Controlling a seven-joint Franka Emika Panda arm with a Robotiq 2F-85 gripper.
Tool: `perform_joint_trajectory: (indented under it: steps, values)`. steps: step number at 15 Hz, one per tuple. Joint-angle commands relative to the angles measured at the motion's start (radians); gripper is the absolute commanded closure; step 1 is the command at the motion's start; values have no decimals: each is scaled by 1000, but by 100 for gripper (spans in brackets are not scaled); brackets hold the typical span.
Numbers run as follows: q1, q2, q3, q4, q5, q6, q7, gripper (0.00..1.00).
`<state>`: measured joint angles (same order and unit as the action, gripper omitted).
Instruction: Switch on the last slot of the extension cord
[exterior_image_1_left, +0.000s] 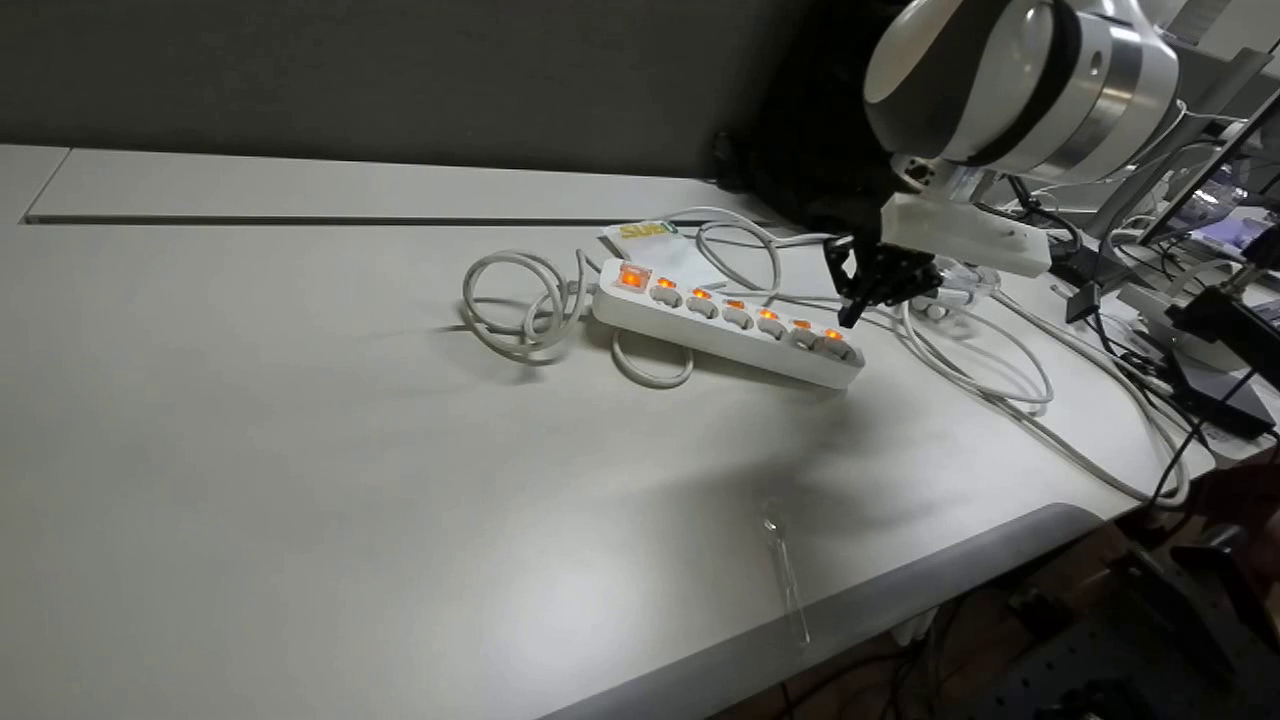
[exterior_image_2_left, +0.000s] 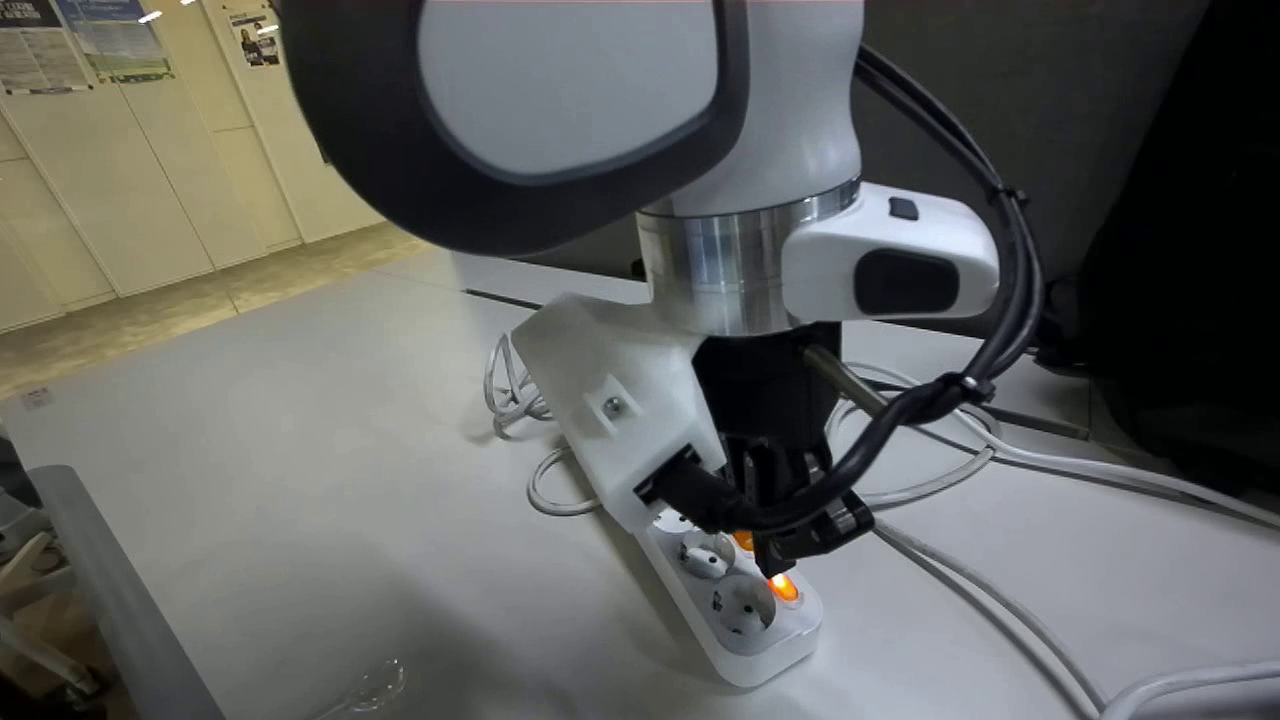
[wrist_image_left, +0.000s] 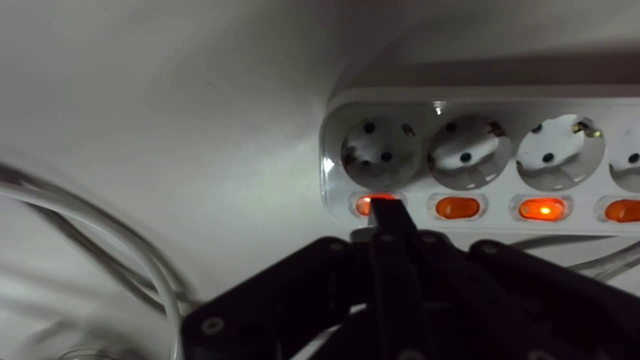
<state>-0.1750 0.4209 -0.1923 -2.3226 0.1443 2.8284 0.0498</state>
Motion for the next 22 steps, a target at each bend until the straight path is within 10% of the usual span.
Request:
perform_joint_trajectory:
  steps: [1,22]
  values:
    - [-19,6,15,7,19,7,33,100]
    - [-118,94,99,132,125,-87,-8,100]
